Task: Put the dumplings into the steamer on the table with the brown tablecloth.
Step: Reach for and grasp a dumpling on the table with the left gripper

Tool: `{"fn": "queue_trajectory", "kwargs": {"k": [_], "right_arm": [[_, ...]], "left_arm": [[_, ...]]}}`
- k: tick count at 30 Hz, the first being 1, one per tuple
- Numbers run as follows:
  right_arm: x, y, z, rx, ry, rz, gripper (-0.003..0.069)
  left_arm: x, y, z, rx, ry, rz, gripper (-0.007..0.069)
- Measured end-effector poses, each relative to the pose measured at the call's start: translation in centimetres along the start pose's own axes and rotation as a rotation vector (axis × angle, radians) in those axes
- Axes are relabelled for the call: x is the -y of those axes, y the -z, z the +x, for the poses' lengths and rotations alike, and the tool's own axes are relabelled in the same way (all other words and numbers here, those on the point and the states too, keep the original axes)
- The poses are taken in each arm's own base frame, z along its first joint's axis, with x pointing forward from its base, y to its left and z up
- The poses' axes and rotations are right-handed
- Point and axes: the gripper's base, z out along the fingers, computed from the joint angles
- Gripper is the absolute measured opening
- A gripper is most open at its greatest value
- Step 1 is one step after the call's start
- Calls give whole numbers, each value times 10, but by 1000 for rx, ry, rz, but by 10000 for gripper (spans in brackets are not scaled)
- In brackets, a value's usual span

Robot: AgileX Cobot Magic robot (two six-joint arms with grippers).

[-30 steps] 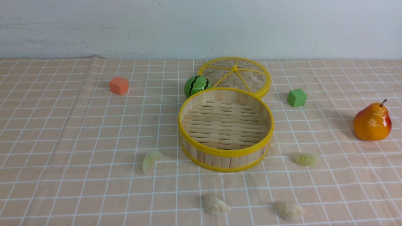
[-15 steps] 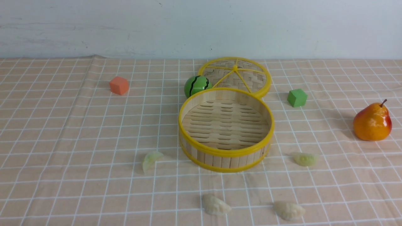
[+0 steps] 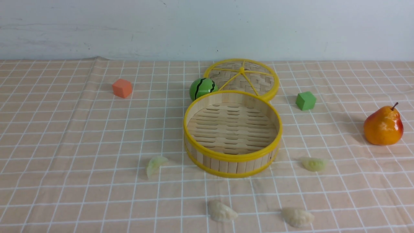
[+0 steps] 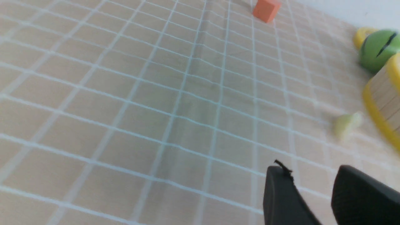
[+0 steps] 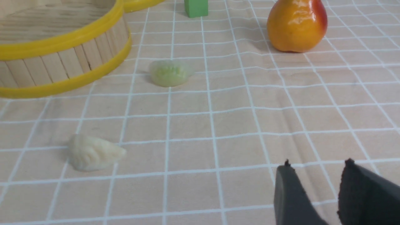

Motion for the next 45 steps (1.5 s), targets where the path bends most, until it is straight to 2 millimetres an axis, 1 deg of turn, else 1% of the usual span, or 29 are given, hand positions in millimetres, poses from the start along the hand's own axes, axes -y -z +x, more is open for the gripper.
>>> {"fn": "queue_trajectory", "kwargs": {"k": [2, 3, 4, 5, 6, 8, 11, 16, 18, 19, 20, 22, 23, 24, 26, 27, 28, 30, 31, 32, 35, 36, 37, 38, 39, 40, 41, 44, 45], "right_arm": [[-4, 0, 0, -6, -149, -40, 239], [-7, 0, 0, -18, -317, -80, 239], [-11, 1, 1, -33, -469, -117, 239], [-12, 1, 0, -37, -518, -132, 239], [-16, 1, 1, -65, -699, -174, 239], [-22, 2, 0, -104, -944, -239, 239], [-26, 3, -1, -121, -1068, -280, 239], [-25, 3, -3, -106, -1073, -288, 239], [-25, 3, -4, -81, -1021, -288, 239], [-25, 3, -4, -79, -1005, -288, 239], [-25, 3, -5, -63, -932, -291, 239], [-27, 9, -21, 8, -776, -314, 232], [-27, 10, -23, 20, -752, -314, 228], [-28, 12, -32, 47, -718, -318, 218], [-30, 14, -64, 96, -568, -286, 133], [-31, 15, -70, 105, -555, -288, 125], [-34, 12, -87, 93, -474, -271, 62], [-40, 2, -116, 29, -345, -262, -4], [-41, -2, -118, 4, -335, -258, -8], [-48, -10, -140, -59, -235, -273, -18], [-61, -33, -169, -280, -63, -334, -19], [-65, -44, -173, -401, -18, -365, -19], [-67, -49, -179, -464, 17, -384, -19], [-70, -56, -178, -541, 41, -404, -18], [-75, -63, -181, -618, 90, -433, -18], [-80, -70, -181, -683, 135, -456, -16], [-81, -73, -179, -703, 142, -459, -16], [-111, -84, -169, -867, 359, -545, -12], [-113, -85, -168, -879, 371, -549, -12]], "left_arm": [[5, 0, 1, -18, 304, 57, 237], [10, 1, 1, -43, 563, 107, 237], [14, 1, 1, -65, 748, 138, 237], [14, 1, 1, -66, 763, 138, 237], [17, 2, 0, -96, 979, 175, 237], [21, 2, -1, -128, 1175, 210, 237], [22, 3, -2, -142, 1252, 225, 237], [24, 3, -1, -154, 1257, 234, 237], [32, 9, -12, -136, 1102, 279, 237], [33, 10, -13, -134, 1100, 285, 237], [41, 17, -27, -88, 947, 333, 234], [58, 35, -55, 10, 661, 412, 200], [60, 36, -57, 14, 639, 415, 191], [65, 40, -65, 25, 554, 422, 174], [82, 43, -89, -17, 307, 386, 64], [85, 42, -93, -31, 274, 376, 55], [90, 39, -102, -70, 187, 338, 4], [100, 30, -121, -179, 47, 267, -13], [102, 31, -125, -189, 21, 258, -14], [105, 22, -135, -264, -42, 210, -13], [110, 3, -152, -459, -174, 99, -13], [110, -5, -154, -521, -222, 71, -13], [111, -12, -155, -567, -249, 61, -13], [112, -16, -156, -596, -284, 47, -13], [115, -30, -154, -662, -346, 39, -13], [118, -39, -152, -703, -399, 35, -13], [118, -41, -152, -708, -405, 28, -13], [136, -78, -135, -841, -579, 31, -13], [137, -80, -134, -848, -586, 29, -13]]}}
